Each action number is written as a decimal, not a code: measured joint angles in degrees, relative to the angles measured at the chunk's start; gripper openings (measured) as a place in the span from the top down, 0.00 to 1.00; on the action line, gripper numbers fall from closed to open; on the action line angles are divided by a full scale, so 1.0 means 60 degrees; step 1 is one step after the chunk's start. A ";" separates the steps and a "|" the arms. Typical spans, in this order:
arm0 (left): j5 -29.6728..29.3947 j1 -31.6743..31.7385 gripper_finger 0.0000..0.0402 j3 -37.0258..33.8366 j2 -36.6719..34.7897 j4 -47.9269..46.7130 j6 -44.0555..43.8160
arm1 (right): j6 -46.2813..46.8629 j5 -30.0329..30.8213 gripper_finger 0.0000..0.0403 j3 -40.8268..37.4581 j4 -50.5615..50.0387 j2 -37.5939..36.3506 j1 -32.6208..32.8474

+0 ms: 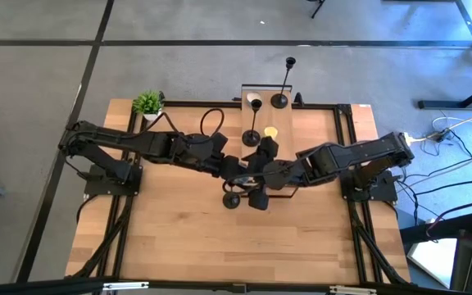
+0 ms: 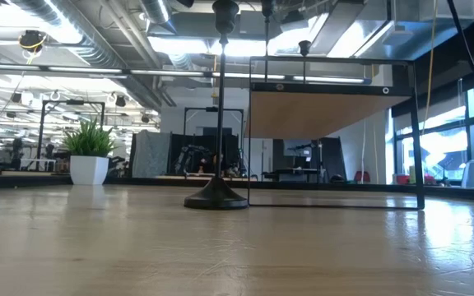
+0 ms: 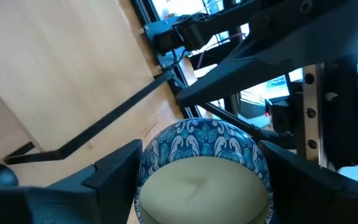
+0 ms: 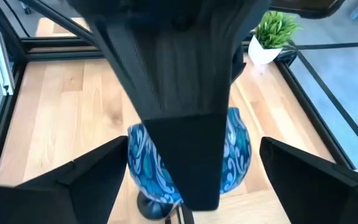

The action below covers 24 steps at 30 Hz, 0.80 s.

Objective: Pick & Place candle stick holders
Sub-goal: Put the blue candle jar in the bottom left corner of the shelf

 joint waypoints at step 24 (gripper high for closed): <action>-0.0025 -0.0018 0.28 0.0000 -0.0011 0.0219 -0.0073 | -0.0182 -0.0186 0.10 0.0000 0.0171 0.0000 -0.0033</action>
